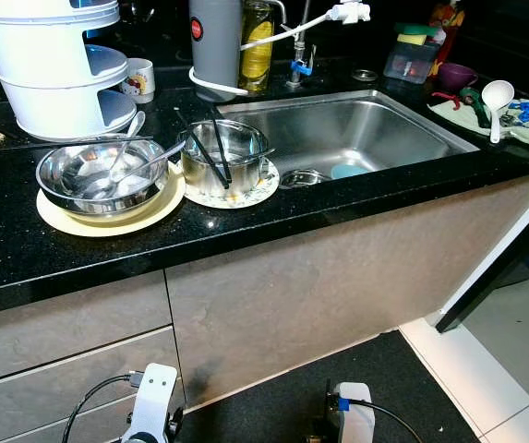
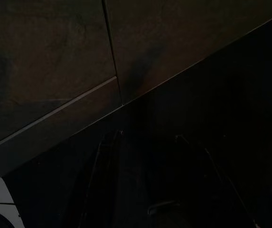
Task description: Kitchen organization
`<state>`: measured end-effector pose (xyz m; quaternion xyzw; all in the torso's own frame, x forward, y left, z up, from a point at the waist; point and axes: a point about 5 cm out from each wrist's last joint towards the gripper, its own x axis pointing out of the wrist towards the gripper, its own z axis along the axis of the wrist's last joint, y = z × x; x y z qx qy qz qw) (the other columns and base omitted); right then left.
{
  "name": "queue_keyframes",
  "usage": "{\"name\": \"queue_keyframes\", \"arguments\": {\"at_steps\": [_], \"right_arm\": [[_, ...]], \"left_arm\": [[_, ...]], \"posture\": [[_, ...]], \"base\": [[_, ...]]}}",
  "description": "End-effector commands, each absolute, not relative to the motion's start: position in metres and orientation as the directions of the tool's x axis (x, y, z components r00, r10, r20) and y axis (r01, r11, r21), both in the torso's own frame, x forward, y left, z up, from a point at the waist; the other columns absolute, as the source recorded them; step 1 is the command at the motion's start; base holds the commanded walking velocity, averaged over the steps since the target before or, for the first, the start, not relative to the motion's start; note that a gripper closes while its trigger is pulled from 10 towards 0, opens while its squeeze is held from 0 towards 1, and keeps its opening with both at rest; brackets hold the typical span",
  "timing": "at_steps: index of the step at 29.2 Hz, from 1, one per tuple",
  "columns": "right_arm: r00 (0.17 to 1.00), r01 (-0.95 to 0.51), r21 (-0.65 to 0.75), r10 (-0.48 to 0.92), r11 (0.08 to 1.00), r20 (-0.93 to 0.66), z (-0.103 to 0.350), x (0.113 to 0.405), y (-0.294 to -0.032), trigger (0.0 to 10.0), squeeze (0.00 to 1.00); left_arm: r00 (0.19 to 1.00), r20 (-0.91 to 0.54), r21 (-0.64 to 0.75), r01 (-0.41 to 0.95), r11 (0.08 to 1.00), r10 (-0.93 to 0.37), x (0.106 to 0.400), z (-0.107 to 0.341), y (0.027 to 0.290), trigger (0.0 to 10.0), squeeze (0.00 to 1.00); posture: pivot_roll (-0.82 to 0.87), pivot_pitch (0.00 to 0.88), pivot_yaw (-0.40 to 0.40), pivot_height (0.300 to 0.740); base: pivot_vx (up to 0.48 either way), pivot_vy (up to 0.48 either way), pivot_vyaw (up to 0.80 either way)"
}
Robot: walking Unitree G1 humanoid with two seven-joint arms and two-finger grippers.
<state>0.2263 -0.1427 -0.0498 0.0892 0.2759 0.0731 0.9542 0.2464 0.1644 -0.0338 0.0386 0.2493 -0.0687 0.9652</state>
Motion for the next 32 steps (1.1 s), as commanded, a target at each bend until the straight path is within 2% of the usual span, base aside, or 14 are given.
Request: {"name": "queue_keyframes", "arguments": {"at_steps": [1, 13, 24, 29, 32], "right_arm": [[0.829, -0.088, 0.205, 0.186, 0.975, -0.527, -0.055, 0.218, -0.143, 10.0, 0.0], [0.832, -0.083, 0.239, 0.199, 0.967, -0.518, -0.053, 0.221, -0.143, 10.0, 0.0], [0.832, -0.083, 0.205, 0.181, 0.975, -0.524, -0.055, 0.218, -0.145, 10.0, 0.0], [0.734, -0.164, 0.26, 0.293, 0.952, -0.612, -0.065, 0.209, -0.131, 10.0, 0.0], [0.724, -0.181, 0.277, 0.319, 0.944, -0.612, -0.065, 0.209, -0.128, 10.0, 0.0]], "left_arm": [[0.847, -0.518, 0.027, 0.156, 0.987, -0.119, 0.239, -0.04, 0.162, 10.0, 0.0], [0.855, -0.496, 0.005, 0.179, 0.984, -0.153, 0.24, -0.038, 0.16, 10.0, 0.0], [0.837, -0.521, 0.027, 0.211, 0.977, -0.167, 0.242, -0.039, 0.158, 10.0, 0.0], [0.821, -0.521, -0.019, 0.262, 0.965, -0.233, 0.241, -0.039, 0.15, 10.0, 0.0], [0.819, -0.52, -0.03, 0.268, 0.963, -0.244, 0.24, -0.04, 0.148, 10.0, 0.0]], "posture": [[-0.02, 0.186, -0.051, 0.74], [-0.02, 0.188, -0.054, 0.74], [-0.02, 0.19, -0.052, 0.74], [-0.02, 0.192, -0.047, 0.74], [-0.03, 0.192, -0.049, 0.74]], "base": [[0.0, 0.0, 0.0], [0.0, 0.0, 0.0], [0.0, 0.0, 0.0], [0.0, 0.0, 0.0], [0.0, 0.0, 0.0]]}}
